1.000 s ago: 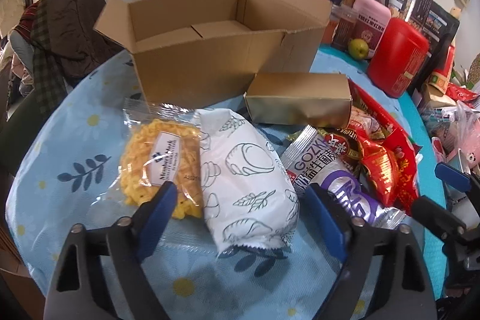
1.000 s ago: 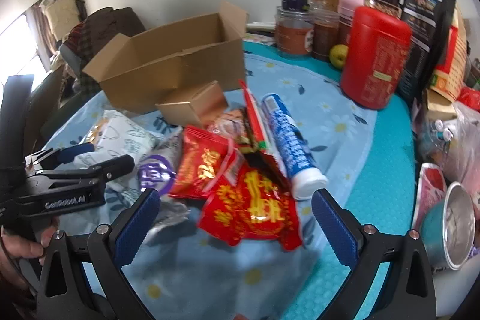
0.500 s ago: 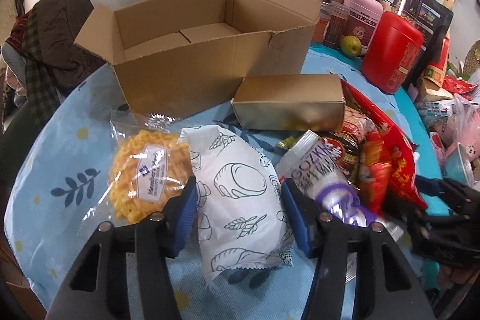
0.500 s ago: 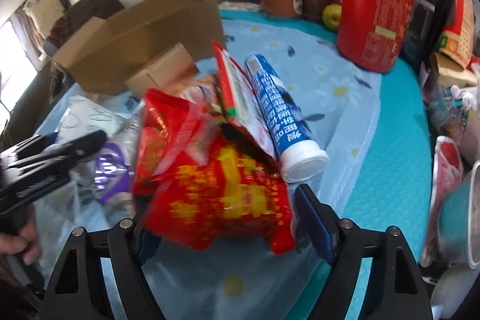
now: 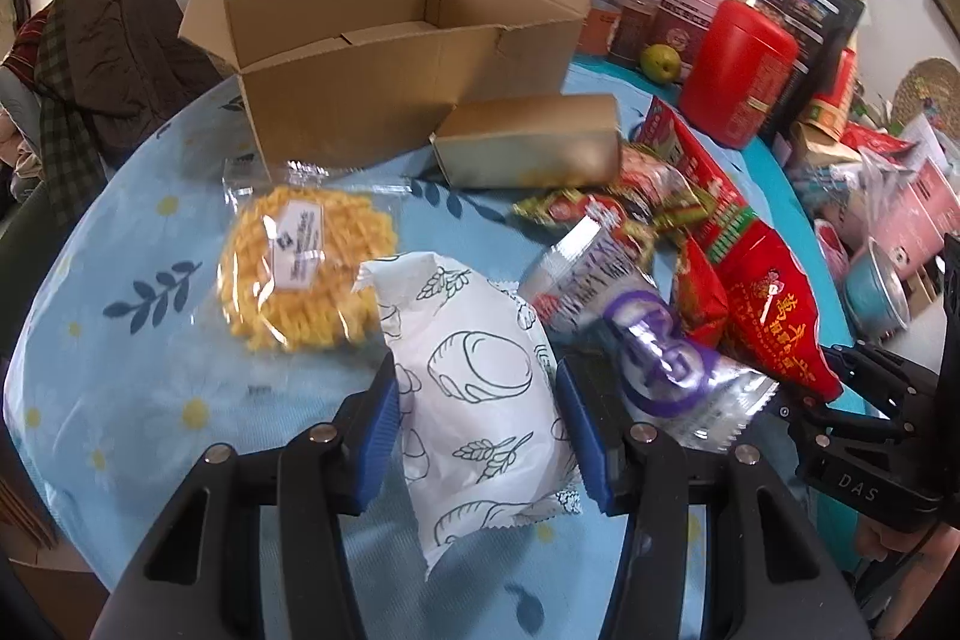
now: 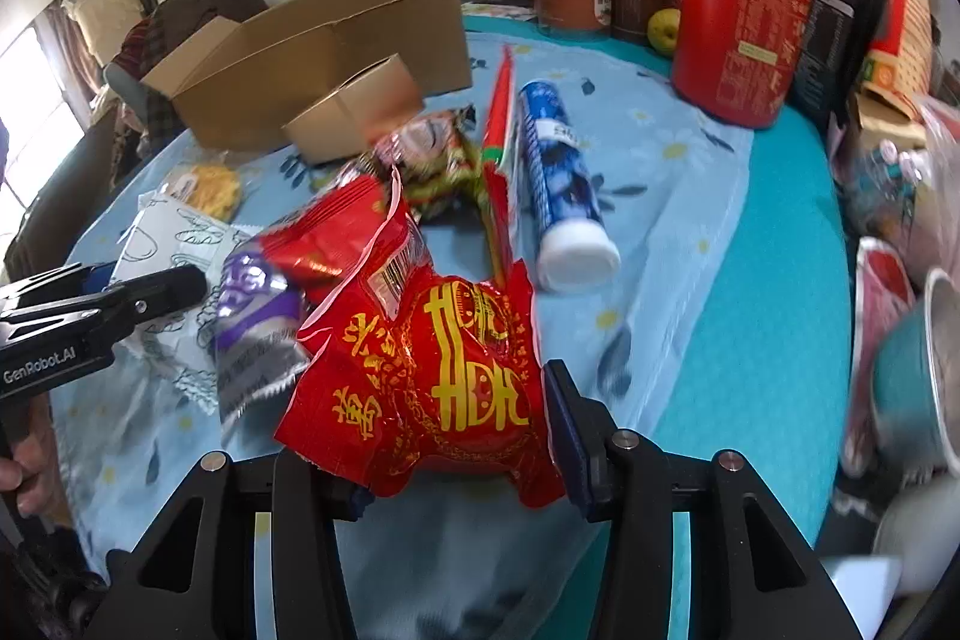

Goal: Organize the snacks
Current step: 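Grasp the white bread bag with the left tool while the right grasps a red snack pack, then lift both held packs and carry them over the open cardboard box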

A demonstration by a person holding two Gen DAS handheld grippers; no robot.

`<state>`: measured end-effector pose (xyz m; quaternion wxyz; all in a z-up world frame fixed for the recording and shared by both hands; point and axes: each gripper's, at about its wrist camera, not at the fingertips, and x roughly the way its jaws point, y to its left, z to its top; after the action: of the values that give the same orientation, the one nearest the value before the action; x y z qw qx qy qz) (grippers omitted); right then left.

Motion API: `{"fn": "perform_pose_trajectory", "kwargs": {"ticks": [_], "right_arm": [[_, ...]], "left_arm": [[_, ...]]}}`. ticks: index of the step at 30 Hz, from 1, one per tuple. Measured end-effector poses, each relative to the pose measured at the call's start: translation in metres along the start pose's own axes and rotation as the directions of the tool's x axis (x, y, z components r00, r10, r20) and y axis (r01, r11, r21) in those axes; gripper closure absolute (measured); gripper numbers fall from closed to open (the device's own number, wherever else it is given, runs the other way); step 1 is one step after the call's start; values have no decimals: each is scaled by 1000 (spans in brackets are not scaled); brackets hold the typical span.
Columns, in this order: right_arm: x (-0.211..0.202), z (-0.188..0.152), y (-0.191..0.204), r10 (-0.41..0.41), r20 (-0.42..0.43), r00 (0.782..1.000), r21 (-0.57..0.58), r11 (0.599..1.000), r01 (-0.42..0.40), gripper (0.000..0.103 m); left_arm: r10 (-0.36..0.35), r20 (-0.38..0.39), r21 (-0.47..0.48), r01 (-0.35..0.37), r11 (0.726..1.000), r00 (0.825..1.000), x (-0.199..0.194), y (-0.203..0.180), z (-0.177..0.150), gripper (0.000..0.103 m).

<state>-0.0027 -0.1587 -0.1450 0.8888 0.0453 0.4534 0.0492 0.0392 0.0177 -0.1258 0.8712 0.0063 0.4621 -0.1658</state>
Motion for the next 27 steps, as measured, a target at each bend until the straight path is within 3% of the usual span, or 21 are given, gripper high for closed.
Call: {"fn": "perform_pose_trajectory", "kwargs": {"ticks": [12, 15, 17, 19, 23, 27], "right_arm": [[-24, -36, 15, 28, -43, 999, -28, 999, -30, 53], [-23, -37, 13, 33, -48, 998, -27, 999, -34, 49], [-19, -36, 13, 33, -51, 998, -28, 999, -34, 44], [-18, -34, 14, 23, -42, 999, -31, 999, -25, 36], [-14, -31, 16, -4, -42, 999, -46, 999, 2, 26], [-9, -28, 18, -32, -30, 999, -65, 997, 30, 25]], "left_arm": [[-43, -49, 40, 44, 998, 998, -16, -8, -27, 52], [-45, -78, 37, 48, 998, 996, -8, -7, -25, 43], [-33, -136, 27, 37, 999, 990, 7, -7, -25, 27], [-25, -121, 35, 29, 999, 992, 11, -7, -27, 25], [86, -108, 145, -70, 987, 990, 20, -21, -31, 23], [72, -89, 128, -60, 990, 993, 21, -19, -32, 23]]}}
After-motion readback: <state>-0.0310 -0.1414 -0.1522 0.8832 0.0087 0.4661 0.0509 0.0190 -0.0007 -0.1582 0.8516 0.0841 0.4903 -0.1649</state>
